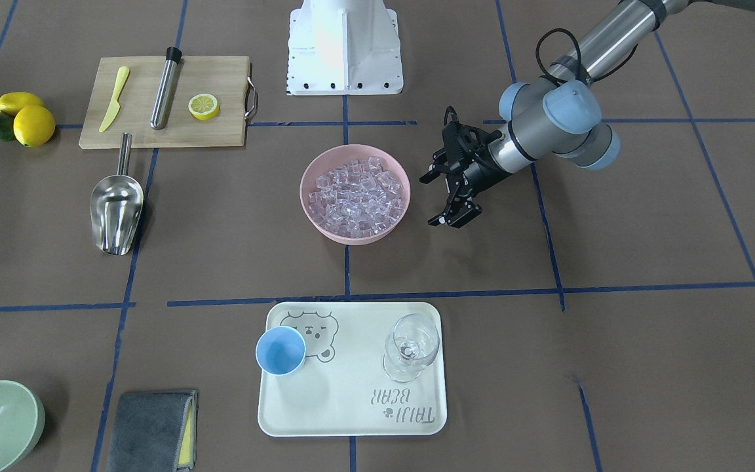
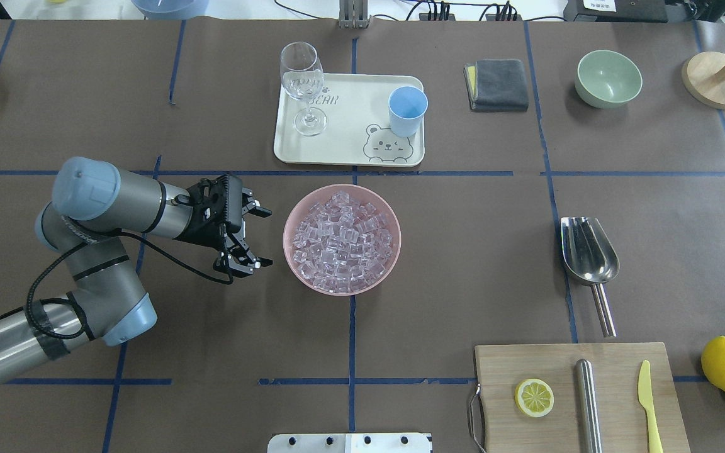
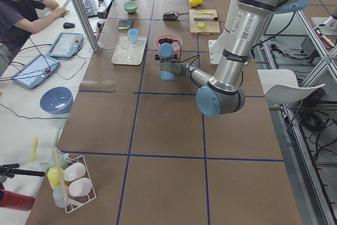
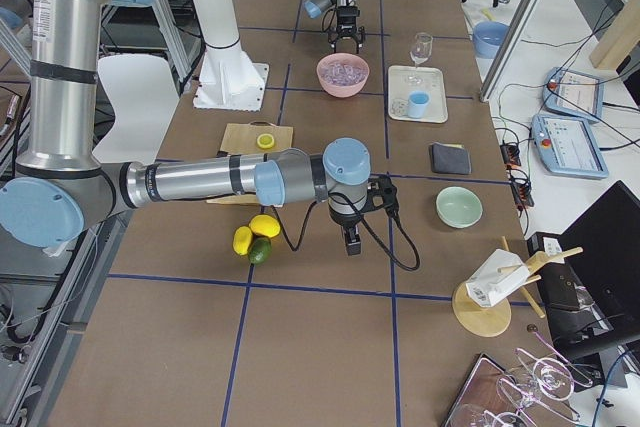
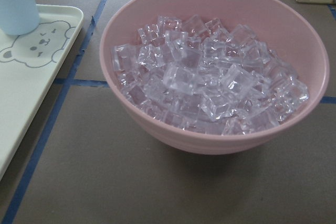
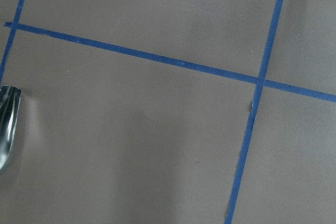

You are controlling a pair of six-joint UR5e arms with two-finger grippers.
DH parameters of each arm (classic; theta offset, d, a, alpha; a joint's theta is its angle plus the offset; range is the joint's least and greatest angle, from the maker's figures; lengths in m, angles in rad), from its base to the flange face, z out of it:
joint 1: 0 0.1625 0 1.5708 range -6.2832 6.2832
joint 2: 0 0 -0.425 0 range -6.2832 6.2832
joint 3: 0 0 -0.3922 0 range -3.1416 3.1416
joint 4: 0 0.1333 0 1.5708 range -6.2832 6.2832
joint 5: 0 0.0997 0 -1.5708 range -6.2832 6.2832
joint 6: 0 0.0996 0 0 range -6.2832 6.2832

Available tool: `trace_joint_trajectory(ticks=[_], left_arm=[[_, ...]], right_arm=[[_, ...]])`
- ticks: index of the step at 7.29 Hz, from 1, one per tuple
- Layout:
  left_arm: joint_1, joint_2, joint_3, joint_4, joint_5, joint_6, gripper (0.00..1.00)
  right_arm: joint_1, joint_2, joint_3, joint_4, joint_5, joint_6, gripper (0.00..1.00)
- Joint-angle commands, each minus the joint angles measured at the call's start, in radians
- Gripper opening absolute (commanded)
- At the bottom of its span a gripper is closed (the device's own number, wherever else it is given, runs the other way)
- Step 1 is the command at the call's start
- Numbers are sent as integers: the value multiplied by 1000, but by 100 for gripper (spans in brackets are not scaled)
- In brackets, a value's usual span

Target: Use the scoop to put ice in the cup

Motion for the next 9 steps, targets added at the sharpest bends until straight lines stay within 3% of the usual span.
trace_joint_trajectory(ticks=[1, 5, 7, 9], left_arm=[[32, -28, 49, -31, 19, 0, 100], [39, -42, 58, -33, 36, -2, 100], [39, -42, 58, -34, 36, -2, 100], [38, -40, 58, -48, 36, -3, 100]], right_arm=[[-62, 15, 51, 1, -2, 126, 100], [-211, 35, 188, -1, -14, 443, 100], [-356, 36, 276, 1, -87, 630, 100], [-540, 10, 295, 165, -182, 923, 100]])
